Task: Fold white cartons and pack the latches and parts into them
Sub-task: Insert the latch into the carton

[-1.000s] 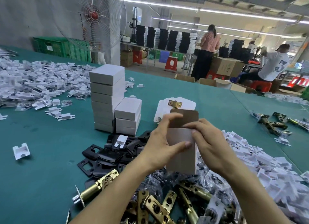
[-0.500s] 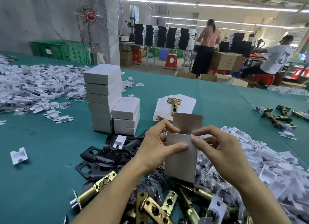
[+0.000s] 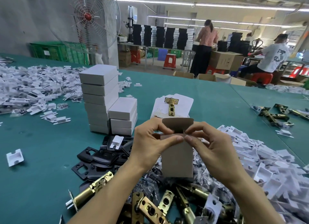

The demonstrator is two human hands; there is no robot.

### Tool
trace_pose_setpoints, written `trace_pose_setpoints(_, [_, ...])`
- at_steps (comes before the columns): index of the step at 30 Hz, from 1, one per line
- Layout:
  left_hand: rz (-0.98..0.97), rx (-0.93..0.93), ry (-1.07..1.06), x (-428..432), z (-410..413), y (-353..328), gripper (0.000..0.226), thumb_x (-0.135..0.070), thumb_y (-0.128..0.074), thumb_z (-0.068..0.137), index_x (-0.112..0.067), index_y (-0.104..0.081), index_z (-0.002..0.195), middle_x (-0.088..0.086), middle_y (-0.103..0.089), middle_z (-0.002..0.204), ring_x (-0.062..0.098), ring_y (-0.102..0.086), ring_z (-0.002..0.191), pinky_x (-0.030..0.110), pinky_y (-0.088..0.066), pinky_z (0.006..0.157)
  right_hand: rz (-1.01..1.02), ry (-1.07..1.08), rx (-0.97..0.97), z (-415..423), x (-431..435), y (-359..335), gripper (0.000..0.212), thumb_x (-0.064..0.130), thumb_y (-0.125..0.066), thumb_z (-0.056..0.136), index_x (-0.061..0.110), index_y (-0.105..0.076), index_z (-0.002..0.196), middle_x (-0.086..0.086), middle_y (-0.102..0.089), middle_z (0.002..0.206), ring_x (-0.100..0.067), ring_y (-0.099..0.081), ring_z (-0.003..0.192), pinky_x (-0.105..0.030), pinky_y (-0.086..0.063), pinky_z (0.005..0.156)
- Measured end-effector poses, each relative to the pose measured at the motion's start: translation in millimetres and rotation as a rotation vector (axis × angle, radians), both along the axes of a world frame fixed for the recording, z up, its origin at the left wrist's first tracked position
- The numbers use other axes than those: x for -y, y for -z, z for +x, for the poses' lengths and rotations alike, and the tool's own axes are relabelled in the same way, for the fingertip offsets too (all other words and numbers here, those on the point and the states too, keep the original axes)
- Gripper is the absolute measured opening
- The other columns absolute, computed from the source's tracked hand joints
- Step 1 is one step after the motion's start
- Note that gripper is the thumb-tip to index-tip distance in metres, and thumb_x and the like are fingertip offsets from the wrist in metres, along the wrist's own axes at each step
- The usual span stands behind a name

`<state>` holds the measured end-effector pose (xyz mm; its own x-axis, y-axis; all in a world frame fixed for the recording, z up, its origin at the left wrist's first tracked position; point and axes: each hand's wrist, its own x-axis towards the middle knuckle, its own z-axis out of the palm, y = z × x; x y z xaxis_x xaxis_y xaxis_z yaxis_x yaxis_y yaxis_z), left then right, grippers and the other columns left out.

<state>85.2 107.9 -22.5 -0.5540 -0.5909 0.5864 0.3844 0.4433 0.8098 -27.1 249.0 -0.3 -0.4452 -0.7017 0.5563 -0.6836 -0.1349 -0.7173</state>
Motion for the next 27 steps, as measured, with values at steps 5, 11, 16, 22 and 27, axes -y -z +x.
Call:
trace_pose_setpoints(5, [0.127,0.143,0.147,3.4,1.5,-0.9,0.031,-0.042,-0.089,0.061,-0.018,-0.071,0.070,0.004,-0.075,0.077,0.014,-0.070,0.076,0.027,-0.057,0.064,0.015,0.003,0.066,-3.0,-4.2,-2.2,0.005,0.024,-0.076,0.082,0.026,-0.072,0.084,0.011,-0.073,0.089,-0.010,-0.071,0.088,-0.020,-0.056,0.070])
trace_pose_setpoints(11, [0.166,0.208,0.219,4.0,4.0,-0.8,0.031,-0.040,-0.088,0.063,-0.017,-0.076,0.080,0.005,-0.077,0.082,0.015,-0.073,0.077,0.024,-0.056,0.065,-0.004,0.021,0.021,-2.7,-4.5,-2.4,0.015,0.029,-0.076,0.080,0.035,-0.069,0.092,0.017,-0.069,0.102,-0.009,-0.066,0.100,-0.020,-0.055,0.073])
trace_pose_setpoints(16, [0.177,0.099,0.277,5.0,4.5,-2.5,0.030,-0.022,-0.090,0.069,-0.012,-0.080,0.095,0.008,-0.077,0.099,0.024,-0.074,0.093,0.033,-0.060,0.078,0.038,-0.046,0.002,-0.8,-5.2,-1.0,0.062,0.017,-0.080,0.082,0.054,-0.052,0.125,0.014,-0.064,0.112,-0.014,-0.062,0.103,-0.027,-0.056,0.079])
trace_pose_setpoints(22, [0.094,-0.067,0.029,-1.7,0.7,-2.1,0.023,-0.024,-0.088,0.056,-0.029,-0.066,0.059,0.004,-0.073,0.089,0.012,-0.072,0.079,0.022,-0.057,0.069,0.009,-0.032,-0.008,2.9,-4.6,-9.1,0.016,0.049,-0.068,0.085,0.043,-0.073,0.098,0.017,-0.066,0.101,-0.008,-0.065,0.097,-0.016,-0.053,0.070])
trace_pose_setpoints(27, [0.083,0.019,0.087,-3.5,3.3,-2.3,0.036,-0.029,-0.096,0.057,-0.029,-0.061,0.066,-0.001,-0.077,0.097,0.017,-0.075,0.090,0.032,-0.061,0.075,-0.040,0.048,0.020,-0.5,-6.4,-11.0,0.013,0.045,-0.069,0.079,0.036,-0.076,0.086,0.015,-0.073,0.090,-0.010,-0.070,0.085,-0.027,-0.054,0.065])
